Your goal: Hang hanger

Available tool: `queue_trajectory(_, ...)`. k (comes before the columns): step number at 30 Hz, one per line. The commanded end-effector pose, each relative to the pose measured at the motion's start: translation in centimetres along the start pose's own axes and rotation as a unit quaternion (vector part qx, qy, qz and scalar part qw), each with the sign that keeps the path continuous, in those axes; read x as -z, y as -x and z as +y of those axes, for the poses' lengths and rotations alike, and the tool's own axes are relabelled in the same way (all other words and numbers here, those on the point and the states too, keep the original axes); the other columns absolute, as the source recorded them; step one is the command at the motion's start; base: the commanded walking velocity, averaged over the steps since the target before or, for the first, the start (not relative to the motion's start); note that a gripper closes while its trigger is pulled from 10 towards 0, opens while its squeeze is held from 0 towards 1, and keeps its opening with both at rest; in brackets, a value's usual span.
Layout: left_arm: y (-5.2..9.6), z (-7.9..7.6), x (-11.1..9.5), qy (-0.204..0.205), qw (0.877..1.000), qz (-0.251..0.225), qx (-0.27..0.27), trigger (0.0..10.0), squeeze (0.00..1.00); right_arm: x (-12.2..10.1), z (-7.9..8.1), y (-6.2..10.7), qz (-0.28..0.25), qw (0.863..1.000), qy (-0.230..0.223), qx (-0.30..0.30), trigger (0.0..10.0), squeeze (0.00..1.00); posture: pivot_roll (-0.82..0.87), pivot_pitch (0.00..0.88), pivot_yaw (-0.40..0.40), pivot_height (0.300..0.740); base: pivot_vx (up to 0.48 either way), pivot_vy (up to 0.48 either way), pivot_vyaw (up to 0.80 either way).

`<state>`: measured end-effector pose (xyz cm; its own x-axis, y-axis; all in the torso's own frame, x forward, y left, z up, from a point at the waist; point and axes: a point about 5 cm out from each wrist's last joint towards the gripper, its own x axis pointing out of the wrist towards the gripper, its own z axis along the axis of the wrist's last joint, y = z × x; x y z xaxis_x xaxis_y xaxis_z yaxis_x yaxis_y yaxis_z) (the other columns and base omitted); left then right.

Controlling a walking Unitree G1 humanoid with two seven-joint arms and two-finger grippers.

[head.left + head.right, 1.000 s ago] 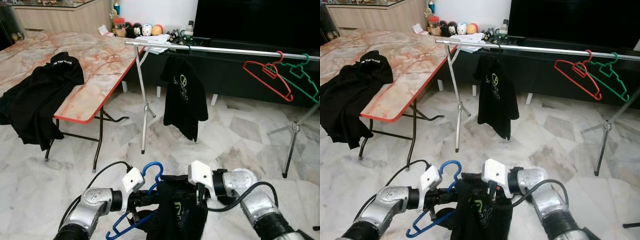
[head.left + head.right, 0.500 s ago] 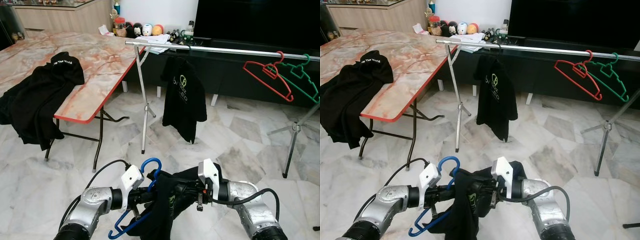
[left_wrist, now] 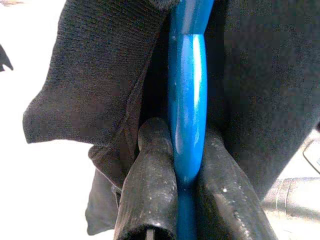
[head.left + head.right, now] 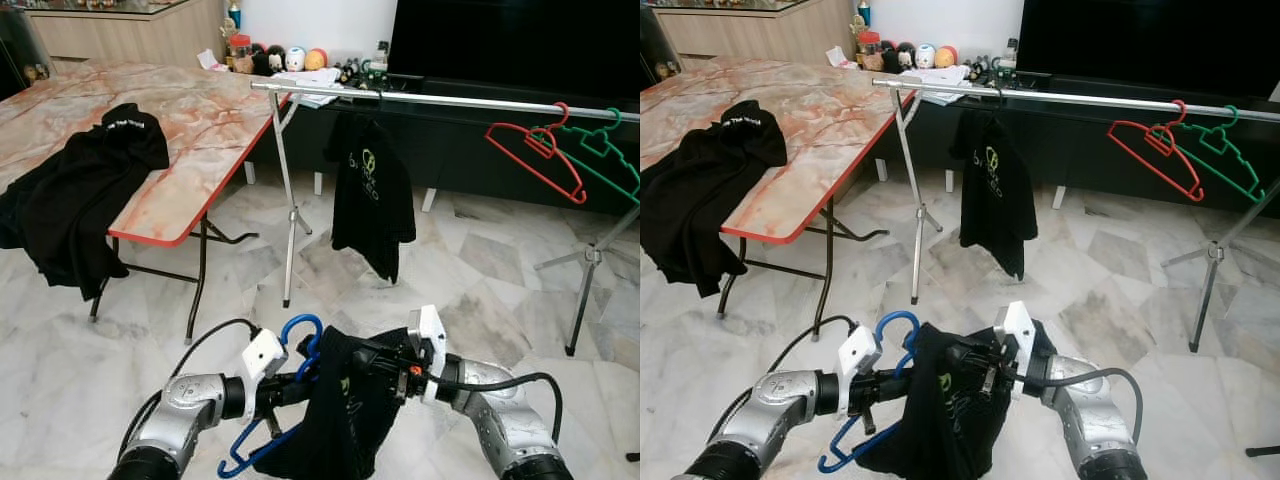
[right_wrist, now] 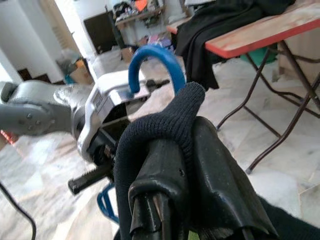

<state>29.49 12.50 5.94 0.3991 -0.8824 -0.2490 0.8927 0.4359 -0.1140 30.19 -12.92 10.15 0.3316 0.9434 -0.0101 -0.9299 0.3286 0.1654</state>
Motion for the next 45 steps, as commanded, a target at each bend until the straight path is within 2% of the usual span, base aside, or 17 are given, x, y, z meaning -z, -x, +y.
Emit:
queue_trajectory(1,0.2,0.2,-0.5,-0.006,1.0,-0.006,-0.002,0.0,0.0,-0.8,0.1,0.0,-0.026,1.0,0.007,0.005,0.0,0.0,0.06,0.079,-0.013,0.74,0.0,0.0,0.0)
queue_trajectory(5,0.8,0.6,-0.6,-0.014,1.0,-0.003,-0.016,0.0,0.0,-0.2,-0.4,0.7,-0.023,0.998,0.004,0.054,0.0,0.0,0.06,0.079,-0.014,0.74,0.0,0.0,0.0)
queue_trajectory(11,1.3,0.8,-0.7,-0.018,1.0,-0.004,-0.023,0.0,0.0,0.4,-0.6,1.5,-0.018,0.996,0.002,0.088,0.0,0.0,0.06,0.078,-0.016,0.74,0.0,0.0,0.0)
queue_trajectory(12,1.8,1.0,-0.6,-0.02,0.999,-0.001,-0.031,0.0,0.0,0.8,-0.9,2.1,-0.011,0.994,0.001,0.112,0.0,0.0,0.06,0.079,-0.017,0.74,0.0,0.0,0.0)
queue_trajectory(16,2.4,1.3,-0.5,-0.022,0.999,0.003,-0.04,0.0,0.0,1.0,-1.2,2.9,-0.007,0.99,0.005,0.141,0.0,0.0,0.06,0.078,-0.017,0.74,0.0,0.0,0.0)
queue_trajectory(18,3.4,1.7,-0.2,-0.024,0.998,0.013,-0.055,0.0,0.0,1.3,-1.7,4.2,0.006,0.984,0.011,0.176,0.0,0.0,0.06,0.077,-0.015,0.74,0.0,0.0,0.0)
queue_trajectory(19,3.4,1.7,-0.2,-0.024,0.998,0.013,-0.055,0.0,0.0,1.3,-1.7,4.2,0.006,0.984,0.011,0.176,0.0,0.0,0.06,0.077,-0.015,0.74,0.0,0.0,0.0)
queue_trajectory(21,4.6,2.2,-0.1,-0.022,0.997,0.019,-0.071,0.0,0.0,1.8,-1.8,5.3,0.029,0.981,0.018,0.193,0.0,0.0,0.06,0.077,-0.014,0.74,0.0,0.0,0.0)
queue_trajectory(23,5.0,2.3,0.0,-0.023,0.997,0.025,-0.074,0.0,0.0,1.9,-1.9,5.7,0.032,0.978,0.019,0.205,0.0,0.0,0.06,0.079,-0.013,0.74,0.0,0.0,0.0)
queue_trajectory(24,5.6,2.4,0.3,-0.028,0.996,0.042,-0.074,0.0,0.0,1.9,-2.1,6.3,0.033,0.975,0.02,0.22,0.0,0.0,0.06,0.08,-0.012,0.74,0.0,0.0,0.0)
queue_trajectory(26,5.8,2.4,0.4,-0.029,0.996,0.048,-0.073,0.0,0.0,1.8,-2.2,6.4,0.032,0.974,0.02,0.225,0.0,0.0,0.06,0.08,-0.012,0.74,0.0,0.0,0.0)
queue_trajectory(31,8.6,2.9,1.7,-0.04,0.989,0.104,-0.096,0.0,0.0,1.8,-2.8,7.5,0.045,0.964,0.035,0.261,0.0,0.0,0.07,0.085,-0.01,0.74,0.0,0.0,0.0)
queue_trajectory(32,8.6,2.9,1.7,-0.04,0.989,0.104,-0.096,0.0,0.0,1.8,-2.8,7.5,0.045,0.964,0.035,0.261,0.0,0.0,0.07,0.085,-0.01,0.74,0.0,0.0,0.0)
queue_trajectory(33,9.4,2.7,2.2,-0.044,0.987,0.128,-0.092,0.0,0.0,1.8,-2.9,7.7,0.047,0.961,0.037,0.272,0.0,0.0,0.07,0.086,-0.011,0.74,0.0,0.0,0.0)
queue_trajectory(36,10.3,2.3,3.0,-0.051,0.982,0.168,-0.076,0.0,0.0,1.9,-3.2,7.7,0.051,0.956,0.043,0.286,0.0,0.0,0.07,0.087,-0.012,0.74,0.0,0.0,0.0)
queue_trajectory(38,11.0,1.9,3.7,-0.064,0.973,0.213,-0.06,0.0,0.0,1.9,-3.3,7.6,0.05,0.955,0.043,0.288,0.0,0.0,0.08,0.088,-0.014,0.74,0.0,0.0,0.0)
queue_trajectory(45,11.0,1.4,4.7,-0.101,0.952,0.287,-0.029,0.0,0.0,1.4,-3.3,6.6,0.035,0.959,0.048,0.276,0.0,0.0,0.08,0.086,-0.015,0.74,0.0,0.0,0.0)
